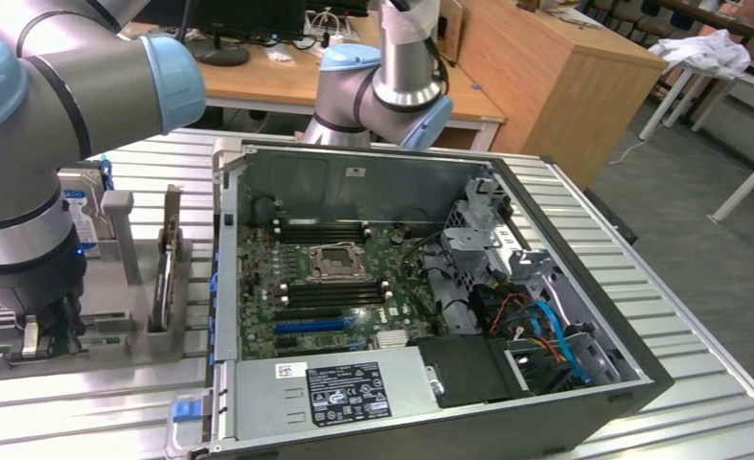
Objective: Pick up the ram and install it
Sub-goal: 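Pick up the ram and move it above insertion slot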
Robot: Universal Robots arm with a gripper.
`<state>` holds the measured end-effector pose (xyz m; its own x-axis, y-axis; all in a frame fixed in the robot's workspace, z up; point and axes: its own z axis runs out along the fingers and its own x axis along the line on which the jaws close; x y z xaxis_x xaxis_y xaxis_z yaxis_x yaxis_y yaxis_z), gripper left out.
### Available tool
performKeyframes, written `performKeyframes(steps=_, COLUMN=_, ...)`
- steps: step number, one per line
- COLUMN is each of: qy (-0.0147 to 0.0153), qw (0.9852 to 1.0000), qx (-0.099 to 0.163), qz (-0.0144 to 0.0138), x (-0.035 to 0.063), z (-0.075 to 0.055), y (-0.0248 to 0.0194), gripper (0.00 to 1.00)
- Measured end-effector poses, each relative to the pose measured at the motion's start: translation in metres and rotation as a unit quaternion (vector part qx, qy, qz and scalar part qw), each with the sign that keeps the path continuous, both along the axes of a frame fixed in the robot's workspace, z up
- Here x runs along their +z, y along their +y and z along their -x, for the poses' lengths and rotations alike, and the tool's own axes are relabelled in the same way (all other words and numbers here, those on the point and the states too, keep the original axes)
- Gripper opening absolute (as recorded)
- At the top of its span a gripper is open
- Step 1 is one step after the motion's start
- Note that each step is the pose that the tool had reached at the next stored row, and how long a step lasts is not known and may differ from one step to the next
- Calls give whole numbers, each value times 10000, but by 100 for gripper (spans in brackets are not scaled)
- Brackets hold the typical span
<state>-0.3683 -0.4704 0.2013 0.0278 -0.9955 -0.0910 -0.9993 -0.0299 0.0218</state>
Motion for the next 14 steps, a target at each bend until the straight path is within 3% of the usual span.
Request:
performKeyframes(steps=11, qy=0, qw=10000, qx=-1, qz=0, x=0, z=0, y=0, gripper=27)
performKeyframes(steps=13, qy=0, qw=10000, qx=-1, qz=0, x=0, z=0, y=0, gripper=26)
performKeyframes(steps=14, qy=0, qw=10000, qx=-1, qz=0, x=0, z=0, y=0, gripper=19)
